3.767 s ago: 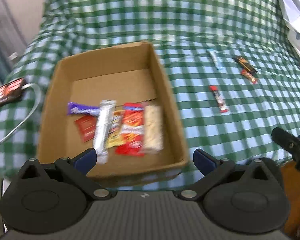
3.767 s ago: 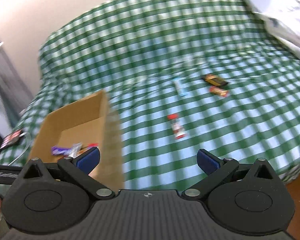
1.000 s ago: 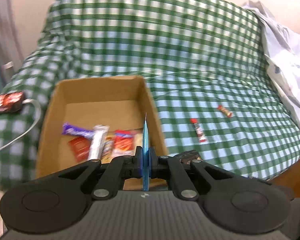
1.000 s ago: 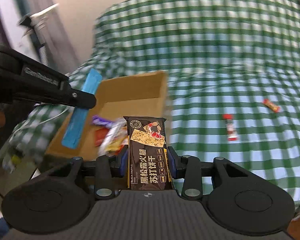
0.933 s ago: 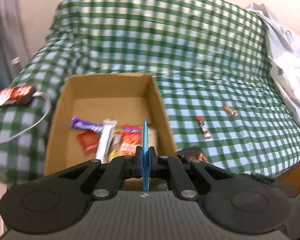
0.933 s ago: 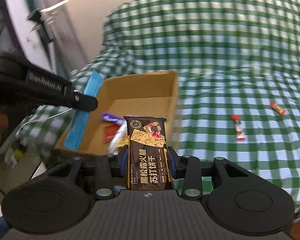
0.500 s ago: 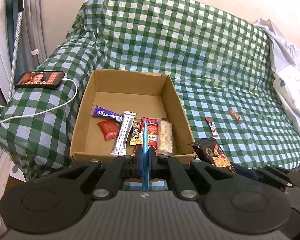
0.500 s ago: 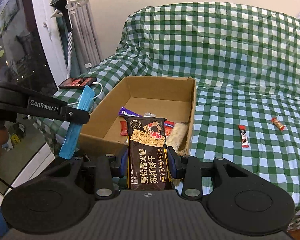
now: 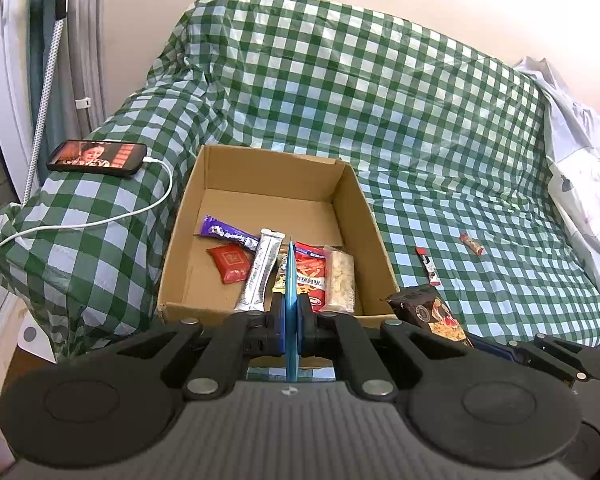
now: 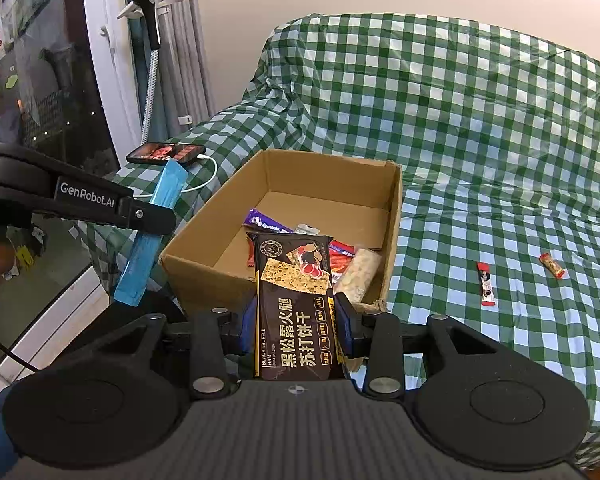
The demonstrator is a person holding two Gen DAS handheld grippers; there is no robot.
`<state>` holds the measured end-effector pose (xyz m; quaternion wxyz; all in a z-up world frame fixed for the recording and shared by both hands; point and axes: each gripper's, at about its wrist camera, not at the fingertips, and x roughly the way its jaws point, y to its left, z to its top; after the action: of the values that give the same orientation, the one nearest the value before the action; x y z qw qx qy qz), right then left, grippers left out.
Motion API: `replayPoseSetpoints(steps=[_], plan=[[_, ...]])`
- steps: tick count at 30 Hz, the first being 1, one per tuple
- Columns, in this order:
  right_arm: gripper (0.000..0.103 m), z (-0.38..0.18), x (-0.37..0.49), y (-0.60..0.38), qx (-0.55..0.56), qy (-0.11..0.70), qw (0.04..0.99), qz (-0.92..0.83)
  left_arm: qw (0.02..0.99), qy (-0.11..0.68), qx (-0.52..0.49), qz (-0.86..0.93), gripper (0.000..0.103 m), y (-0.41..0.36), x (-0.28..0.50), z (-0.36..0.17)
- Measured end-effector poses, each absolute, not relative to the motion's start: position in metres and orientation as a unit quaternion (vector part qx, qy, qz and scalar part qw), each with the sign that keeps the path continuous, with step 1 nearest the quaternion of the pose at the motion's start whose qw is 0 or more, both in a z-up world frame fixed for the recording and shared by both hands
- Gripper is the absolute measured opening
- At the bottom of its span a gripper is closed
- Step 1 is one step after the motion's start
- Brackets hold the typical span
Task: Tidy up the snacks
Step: 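Carry the blue stick packet and dark biscuit bar toward the box with both tools, then lower both held snacks into the box and open both tools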
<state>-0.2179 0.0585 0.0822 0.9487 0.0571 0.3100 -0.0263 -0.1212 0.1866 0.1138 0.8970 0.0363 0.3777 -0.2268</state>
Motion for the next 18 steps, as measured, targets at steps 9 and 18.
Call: replayPoseSetpoints(steps=[9, 18], plan=[[0.041, 0.079, -0.209, 0.055, 0.058, 0.32, 0.945, -0.027, 0.894, 0.387, 0.032, -0.224, 0.005, 0.187, -0.112, 0.109], [0.041, 0.085, -0.194, 0.054, 0.051, 0.315, 0.947, -0.029, 0.898, 0.386, 0.027, -0.211, 0.005, 0.186, -0.095, 0.11]])
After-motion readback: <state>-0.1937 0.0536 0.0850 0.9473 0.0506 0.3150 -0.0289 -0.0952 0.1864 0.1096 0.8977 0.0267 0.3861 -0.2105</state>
